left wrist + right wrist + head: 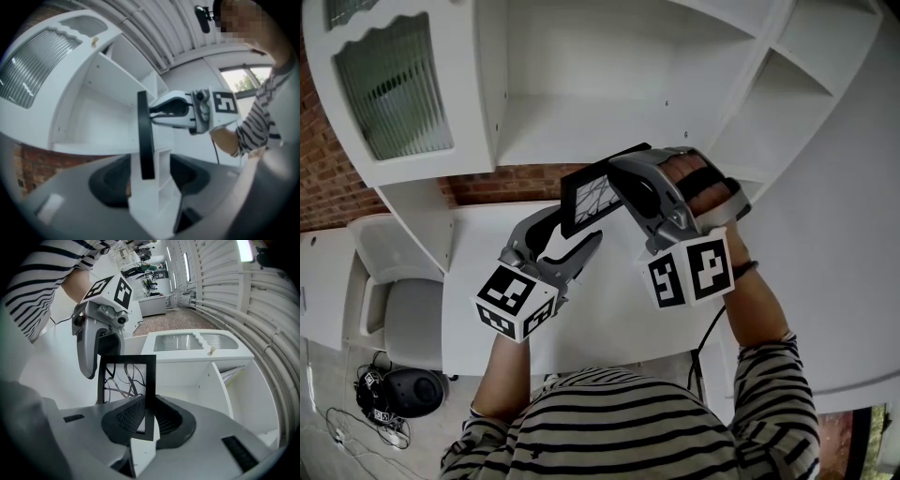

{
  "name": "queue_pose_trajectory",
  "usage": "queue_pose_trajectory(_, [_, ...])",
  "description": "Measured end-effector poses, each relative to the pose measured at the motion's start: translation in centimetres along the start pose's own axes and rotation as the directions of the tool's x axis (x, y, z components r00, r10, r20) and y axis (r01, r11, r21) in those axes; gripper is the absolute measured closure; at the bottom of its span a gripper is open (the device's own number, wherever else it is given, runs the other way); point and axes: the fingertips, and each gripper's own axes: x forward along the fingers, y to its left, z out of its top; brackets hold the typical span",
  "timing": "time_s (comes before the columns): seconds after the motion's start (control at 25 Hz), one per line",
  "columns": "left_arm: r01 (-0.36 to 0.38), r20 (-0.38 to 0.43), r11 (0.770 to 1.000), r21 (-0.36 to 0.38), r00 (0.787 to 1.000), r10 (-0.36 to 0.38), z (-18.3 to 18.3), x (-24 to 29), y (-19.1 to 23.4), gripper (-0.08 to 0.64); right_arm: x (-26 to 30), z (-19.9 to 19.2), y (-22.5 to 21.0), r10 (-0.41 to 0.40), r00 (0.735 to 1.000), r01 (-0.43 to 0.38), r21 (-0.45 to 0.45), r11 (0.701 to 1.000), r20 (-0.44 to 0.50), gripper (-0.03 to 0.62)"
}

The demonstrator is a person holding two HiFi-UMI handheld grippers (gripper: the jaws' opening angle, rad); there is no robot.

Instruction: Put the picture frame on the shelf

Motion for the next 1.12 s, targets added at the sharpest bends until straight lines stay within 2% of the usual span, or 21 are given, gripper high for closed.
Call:
queue_pose_trajectory(0.16, [-0.013, -0.026, 1.0, -0.002, 1.0, 0.013, -0.9, 0.1, -0.1, 0.31, 0.5, -0.1, -0.1, -0.005, 1.0, 0.005, -0.007, 1.0, -0.004, 0.531])
queue_pose_trajectory(0.48, [-0.044, -0.03, 0.999, -0.003, 0.999, 0.043, -1.1, 0.4, 1.2, 0.309, 1.8, -1.0, -1.1, -0.012, 1.0, 0.012, 0.005, 1.0, -0.006, 0.531])
queue_pose_trajectory(1.12, [-0.054, -0.057, 0.998, -0.017, 0.997, 0.053, -2.2, 1.3, 2.9, 0.311, 5.0, -2.9, -3.5, -0.043, 0.999, 0.043, -0.008, 0.999, -0.03, 0.531])
